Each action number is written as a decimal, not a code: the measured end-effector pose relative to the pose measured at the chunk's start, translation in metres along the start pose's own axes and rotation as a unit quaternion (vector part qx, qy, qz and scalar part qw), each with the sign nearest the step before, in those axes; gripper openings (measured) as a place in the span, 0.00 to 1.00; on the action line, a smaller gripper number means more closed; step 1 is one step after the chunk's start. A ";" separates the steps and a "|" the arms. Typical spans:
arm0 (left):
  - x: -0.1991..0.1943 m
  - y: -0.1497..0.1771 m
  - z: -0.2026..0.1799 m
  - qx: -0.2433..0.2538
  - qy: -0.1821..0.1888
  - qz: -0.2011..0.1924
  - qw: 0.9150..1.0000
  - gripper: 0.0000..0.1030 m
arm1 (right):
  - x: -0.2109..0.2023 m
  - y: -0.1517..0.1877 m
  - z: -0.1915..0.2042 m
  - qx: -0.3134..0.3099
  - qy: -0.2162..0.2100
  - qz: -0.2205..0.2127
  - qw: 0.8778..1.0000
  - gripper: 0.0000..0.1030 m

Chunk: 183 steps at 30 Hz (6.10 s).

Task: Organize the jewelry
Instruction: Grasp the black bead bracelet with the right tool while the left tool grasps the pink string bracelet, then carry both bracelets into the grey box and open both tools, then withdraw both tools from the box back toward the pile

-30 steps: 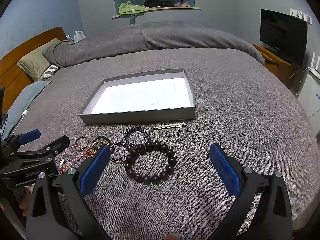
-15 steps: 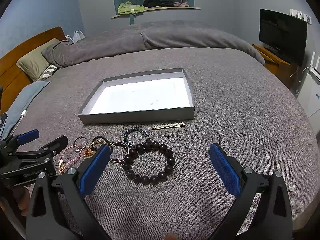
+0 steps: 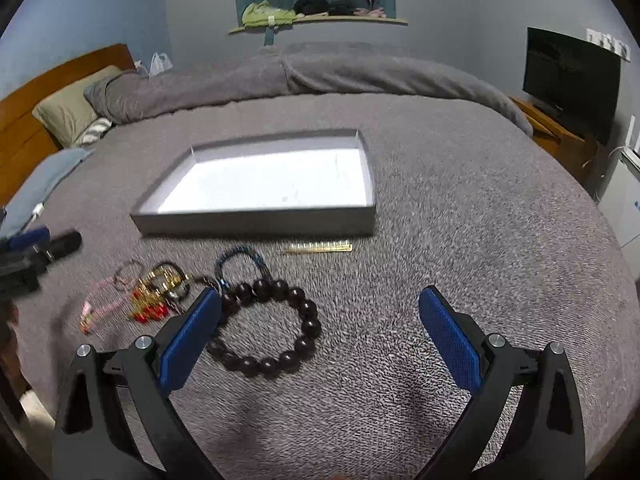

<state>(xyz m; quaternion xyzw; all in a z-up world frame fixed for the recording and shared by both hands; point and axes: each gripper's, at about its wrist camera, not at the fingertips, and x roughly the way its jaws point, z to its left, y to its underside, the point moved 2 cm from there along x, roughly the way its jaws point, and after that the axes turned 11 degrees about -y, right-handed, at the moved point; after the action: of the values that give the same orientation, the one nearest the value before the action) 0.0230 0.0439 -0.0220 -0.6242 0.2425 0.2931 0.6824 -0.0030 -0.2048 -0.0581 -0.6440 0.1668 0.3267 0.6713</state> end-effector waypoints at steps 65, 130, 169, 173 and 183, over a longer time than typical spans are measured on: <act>-0.039 -0.037 0.026 0.096 0.084 -0.126 0.984 0.06 | -0.024 -0.057 -0.006 -0.005 -0.039 -0.113 0.993 0.14; 0.098 -0.099 -0.014 0.064 0.025 -0.040 0.997 0.87 | 0.071 -0.123 -0.020 0.018 -0.016 -0.081 0.996 0.95; 0.037 0.019 0.031 0.041 0.008 -0.103 0.994 0.90 | 0.007 -0.015 -0.039 0.026 0.018 -0.083 0.996 0.95; 0.048 0.030 0.013 0.068 0.038 -0.080 0.994 0.90 | 0.021 -0.010 -0.043 0.027 0.018 -0.066 0.997 0.95; 0.070 0.040 -0.001 0.086 0.042 -0.040 0.995 0.88 | 0.046 0.002 -0.040 0.009 0.022 -0.023 0.999 0.95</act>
<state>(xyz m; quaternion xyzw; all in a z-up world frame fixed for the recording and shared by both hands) 0.0453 0.0515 -0.0993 -0.5845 0.2703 0.2168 0.7337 0.0372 -0.2332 -0.0935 -0.6487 0.1696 0.2955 0.6806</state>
